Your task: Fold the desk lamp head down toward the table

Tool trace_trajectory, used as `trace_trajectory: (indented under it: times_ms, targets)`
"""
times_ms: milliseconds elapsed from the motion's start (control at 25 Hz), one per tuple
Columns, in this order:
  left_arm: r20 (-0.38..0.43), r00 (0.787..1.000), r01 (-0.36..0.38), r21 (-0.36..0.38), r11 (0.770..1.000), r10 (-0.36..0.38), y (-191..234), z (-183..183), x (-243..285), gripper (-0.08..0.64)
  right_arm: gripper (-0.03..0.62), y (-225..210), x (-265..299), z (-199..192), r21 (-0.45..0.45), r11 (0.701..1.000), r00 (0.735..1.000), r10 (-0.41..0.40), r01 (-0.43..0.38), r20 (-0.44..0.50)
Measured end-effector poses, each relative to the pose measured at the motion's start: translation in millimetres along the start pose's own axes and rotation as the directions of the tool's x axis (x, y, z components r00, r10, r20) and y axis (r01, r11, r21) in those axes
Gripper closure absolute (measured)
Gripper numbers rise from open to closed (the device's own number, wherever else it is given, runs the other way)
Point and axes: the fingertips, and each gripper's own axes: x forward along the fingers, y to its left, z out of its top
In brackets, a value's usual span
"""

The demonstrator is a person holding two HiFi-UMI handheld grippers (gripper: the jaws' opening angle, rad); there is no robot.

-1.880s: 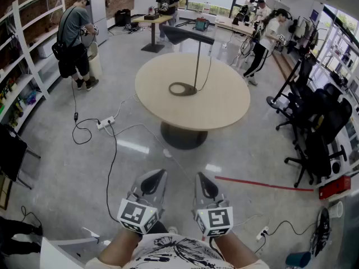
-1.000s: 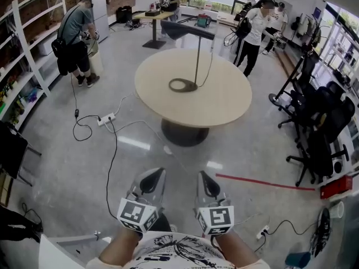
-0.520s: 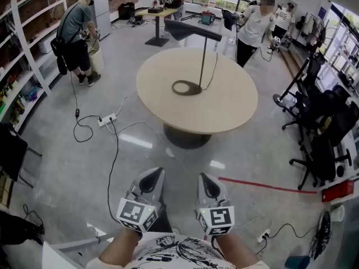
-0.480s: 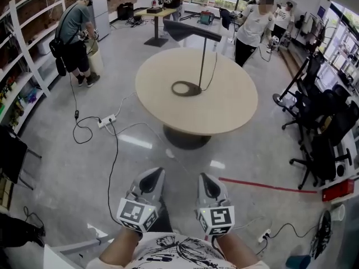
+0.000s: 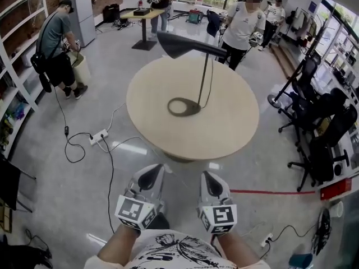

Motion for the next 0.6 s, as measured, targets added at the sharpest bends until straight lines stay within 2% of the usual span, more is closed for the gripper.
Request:
trace_trajectory:
  times_ms: [160,320,600]
  targets:
    - [0.006,1.0,0.02,0.002,1.0,-0.02,43,9,33,0.554,0.583,-10,46,19,0.001,0.999,0.999,-0.043,0.043,0.022]
    - [0.015,0.999,0.049,0.006,0.999,-0.049,69,20,57,0.554,0.583,-19,79,35,-0.006,0.997,0.997,-0.072,0.072,0.038]
    - [0.005,1.0,0.03,0.003,1.0,-0.03,102,26,89,0.554,0.583,-33,127,34,0.0,0.997,0.997,-0.08,0.08,-0.002]
